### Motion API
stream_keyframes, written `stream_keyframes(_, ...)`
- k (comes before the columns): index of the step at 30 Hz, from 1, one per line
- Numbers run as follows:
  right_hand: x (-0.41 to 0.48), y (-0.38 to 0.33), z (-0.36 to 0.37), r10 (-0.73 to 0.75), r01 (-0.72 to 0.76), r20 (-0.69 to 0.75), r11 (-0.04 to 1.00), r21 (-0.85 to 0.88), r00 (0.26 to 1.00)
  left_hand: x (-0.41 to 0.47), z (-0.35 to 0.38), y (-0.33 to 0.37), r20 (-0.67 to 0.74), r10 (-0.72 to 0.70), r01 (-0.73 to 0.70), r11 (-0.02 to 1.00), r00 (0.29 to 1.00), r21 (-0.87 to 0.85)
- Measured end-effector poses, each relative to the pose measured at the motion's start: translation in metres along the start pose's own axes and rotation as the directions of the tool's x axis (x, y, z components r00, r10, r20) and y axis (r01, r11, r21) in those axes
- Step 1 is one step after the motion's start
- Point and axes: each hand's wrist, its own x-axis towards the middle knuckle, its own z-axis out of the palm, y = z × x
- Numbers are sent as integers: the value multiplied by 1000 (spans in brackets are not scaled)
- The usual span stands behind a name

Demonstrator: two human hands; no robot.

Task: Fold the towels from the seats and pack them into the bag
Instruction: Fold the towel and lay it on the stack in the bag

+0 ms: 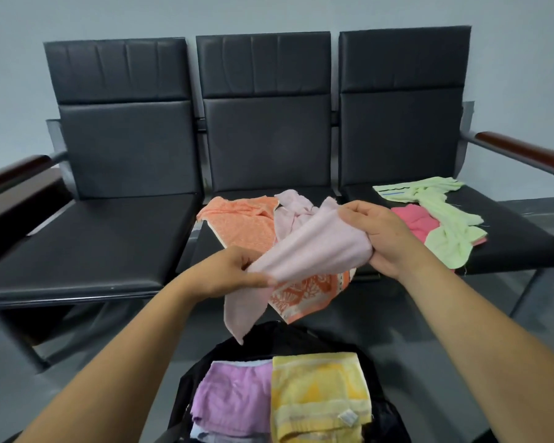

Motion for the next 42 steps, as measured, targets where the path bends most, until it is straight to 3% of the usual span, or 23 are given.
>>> stream_keyframes(2, 3, 4, -9, -19, 26, -126, 998, 52, 992, 1, 5, -14, 46, -107, 100, 985, 993, 140)
stream_keyframes(3, 5, 6, -14, -16, 32, -187, 996, 84, 982, 0, 8, -20, 30, -129, 125, 985, 991, 119)
stream_keyframes(6, 8, 13, -30, -2, 13, -288, 999, 37, 958, -4, 18, -32, -77, -133, 118, 978, 988, -170)
stream_keyframes(10, -5, 19, -35, 114, -121, -70, 987, -103, 991, -9, 13, -16, -254, -103, 33, 964, 962, -264)
stream_keyframes(12, -7, 21, -33, 129, -132, -30, 969, -207, 991, -12, 4, -12, -253, -82, 31, 980, 964, -198)
stream_keyframes(14, -5, 21, -33, 41, -66, -117, 975, -214, 992, -17, -8, -19, -224, -88, 98, 995, 971, 35)
stream_keyframes(17, -5, 23, -41, -59, -18, -301, 969, -246, 952, -21, -11, -44, -220, -196, 263, 904, 956, 337)
stream_keyframes(20, -7, 40, -47, -97, -92, -388, 893, -441, 917, -25, -1, -64, -232, -248, 323, 864, 940, 386)
stream_keyframes(23, -12, 47, -46, -130, -75, -419, 895, -439, 899, -32, -1, -72, -306, -233, 334, 879, 923, 339)
stream_keyframes(26, -10, 37, -41, -86, -81, -463, 941, -328, 882, -38, -22, -59, -443, -228, 325, 933, 867, 156)
stream_keyframes(29, -3, 4, -34, -66, -67, -486, 965, -253, 871, -35, -60, -25, -530, -168, 292, 943, 831, 158)
stream_keyframes(34, 17, -102, -13, -199, 119, -492, 975, -190, 848, -32, -121, 82, -656, -83, 14, 994, 750, -110)
stream_keyframes(36, 16, -157, -3, -208, 198, -414, 978, -66, 886, -36, -143, 134, -606, -35, -151, 956, 794, -253)
stream_keyframes(37, 13, -183, 0, -207, 251, -340, 964, 93, 918, -41, -153, 159, -550, 17, -231, 918, 835, -323)
stream_keyframes(39, 3, -226, 0, -244, 313, -203, 827, 467, 948, -52, -174, 197, -433, 137, -347, 820, 891, -455)
stream_keyframes(40, -1, -240, -1, -267, 311, -162, 765, 564, 950, -56, -182, 212, -402, 169, -369, 786, 900, -496)
stream_keyframes(42, -5, -254, 2, -258, 295, -144, 825, 482, 955, -57, -197, 228, -435, 138, -344, 829, 890, -440)
